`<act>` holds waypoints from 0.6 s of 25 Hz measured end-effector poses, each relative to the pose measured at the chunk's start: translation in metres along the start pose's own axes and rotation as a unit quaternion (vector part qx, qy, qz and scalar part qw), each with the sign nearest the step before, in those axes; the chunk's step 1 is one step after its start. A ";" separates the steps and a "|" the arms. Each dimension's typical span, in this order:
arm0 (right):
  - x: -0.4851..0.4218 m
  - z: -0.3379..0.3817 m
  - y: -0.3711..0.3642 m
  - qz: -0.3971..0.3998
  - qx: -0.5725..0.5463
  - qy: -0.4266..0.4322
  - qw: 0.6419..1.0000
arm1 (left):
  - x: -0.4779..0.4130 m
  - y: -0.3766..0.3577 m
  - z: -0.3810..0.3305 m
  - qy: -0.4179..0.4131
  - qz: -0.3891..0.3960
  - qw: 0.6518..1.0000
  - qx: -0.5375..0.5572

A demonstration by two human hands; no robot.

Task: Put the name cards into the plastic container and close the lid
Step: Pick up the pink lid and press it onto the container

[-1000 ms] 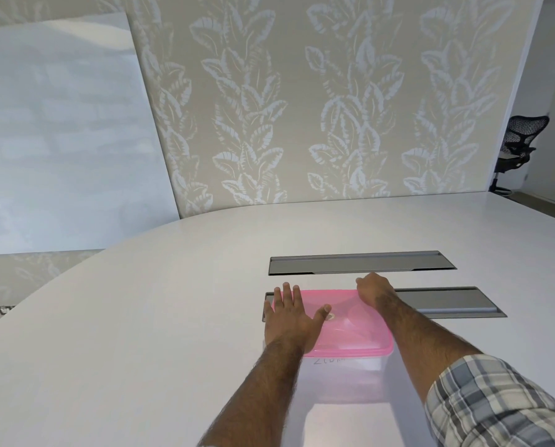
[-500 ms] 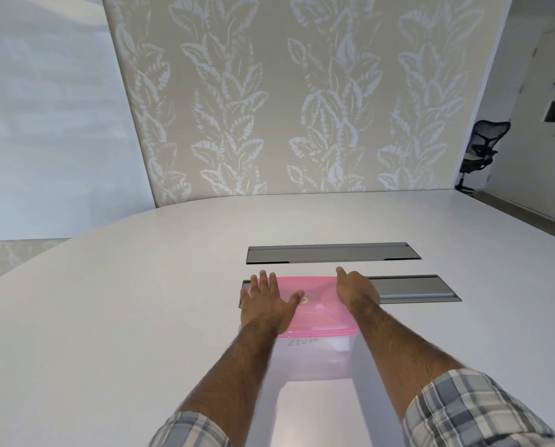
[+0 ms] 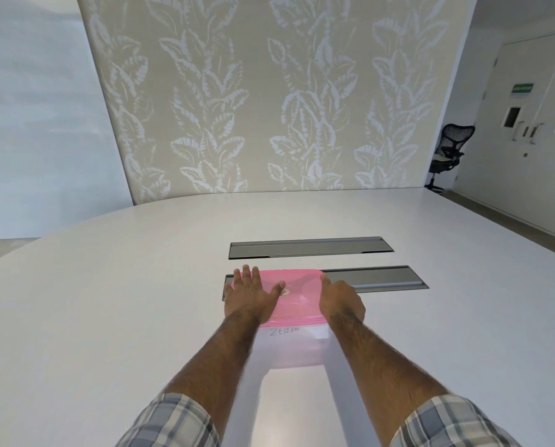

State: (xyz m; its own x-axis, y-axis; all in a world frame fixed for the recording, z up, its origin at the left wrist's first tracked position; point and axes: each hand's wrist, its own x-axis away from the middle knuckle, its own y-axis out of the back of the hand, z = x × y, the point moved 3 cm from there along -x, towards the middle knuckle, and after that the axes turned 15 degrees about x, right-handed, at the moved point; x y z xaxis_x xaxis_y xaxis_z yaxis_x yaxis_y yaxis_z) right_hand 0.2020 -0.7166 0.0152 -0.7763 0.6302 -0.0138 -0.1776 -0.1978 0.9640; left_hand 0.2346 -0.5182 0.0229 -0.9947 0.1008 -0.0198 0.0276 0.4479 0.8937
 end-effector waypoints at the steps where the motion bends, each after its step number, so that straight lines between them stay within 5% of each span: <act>1: 0.000 0.000 0.001 -0.004 0.002 0.003 1.000 | 0.000 0.000 0.000 0.001 0.000 1.000 0.002; 6: 0.005 0.010 0.011 -0.032 0.073 0.029 0.996 | -0.001 -0.001 0.002 -0.003 0.000 1.000 -0.005; 10: 0.011 0.032 0.016 -0.109 0.151 0.188 0.964 | -0.002 -0.002 0.003 -0.013 -0.004 1.000 -0.008; 15: 0.011 0.044 0.001 -0.040 0.158 0.284 0.945 | -0.002 -0.003 0.003 -0.010 0.002 1.000 -0.009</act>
State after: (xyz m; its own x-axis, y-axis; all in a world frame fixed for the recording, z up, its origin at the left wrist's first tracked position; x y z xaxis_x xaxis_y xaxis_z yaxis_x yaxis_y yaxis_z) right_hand 0.2199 -0.6774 0.0279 -0.9835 0.1105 -0.1433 -0.1295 0.1236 0.9838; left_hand 0.2372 -0.5168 0.0189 -0.9924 0.1206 -0.0246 0.0300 0.4309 0.9019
